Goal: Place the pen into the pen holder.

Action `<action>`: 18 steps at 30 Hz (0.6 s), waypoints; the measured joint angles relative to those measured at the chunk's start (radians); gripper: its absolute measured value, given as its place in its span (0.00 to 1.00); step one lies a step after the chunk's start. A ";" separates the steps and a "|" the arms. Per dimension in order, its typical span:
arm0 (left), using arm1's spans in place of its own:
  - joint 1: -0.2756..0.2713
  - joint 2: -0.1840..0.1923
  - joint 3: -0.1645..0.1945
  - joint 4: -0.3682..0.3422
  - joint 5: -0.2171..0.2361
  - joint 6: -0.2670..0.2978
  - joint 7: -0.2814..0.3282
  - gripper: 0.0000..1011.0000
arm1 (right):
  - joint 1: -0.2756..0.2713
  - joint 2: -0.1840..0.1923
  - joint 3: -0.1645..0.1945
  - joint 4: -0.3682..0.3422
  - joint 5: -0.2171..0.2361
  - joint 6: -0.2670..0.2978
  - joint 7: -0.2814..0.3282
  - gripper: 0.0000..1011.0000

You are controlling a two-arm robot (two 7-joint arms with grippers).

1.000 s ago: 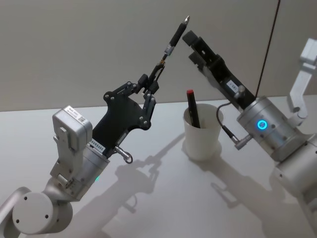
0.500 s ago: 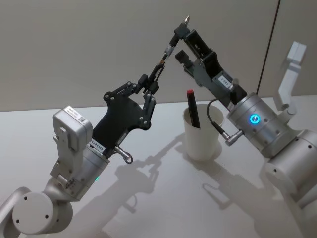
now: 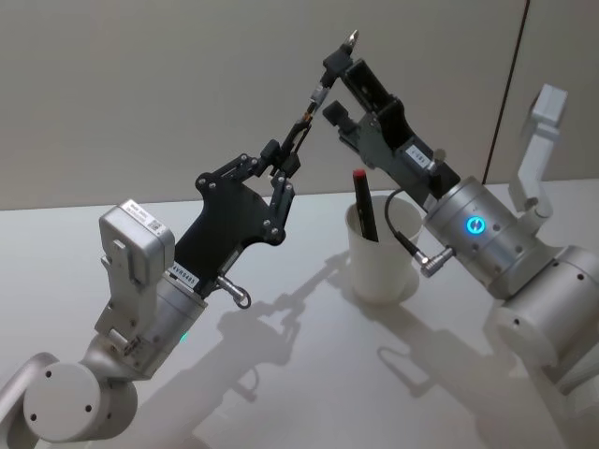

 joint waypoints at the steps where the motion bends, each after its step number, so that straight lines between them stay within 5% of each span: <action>1: 0.000 0.000 0.000 0.000 0.000 0.000 0.000 0.18 | 0.001 0.000 -0.002 0.001 0.000 0.002 0.000 0.99; 18: 0.000 0.000 0.000 0.000 0.000 0.000 0.000 0.18 | 0.025 0.006 -0.024 0.015 -0.054 0.024 0.020 0.99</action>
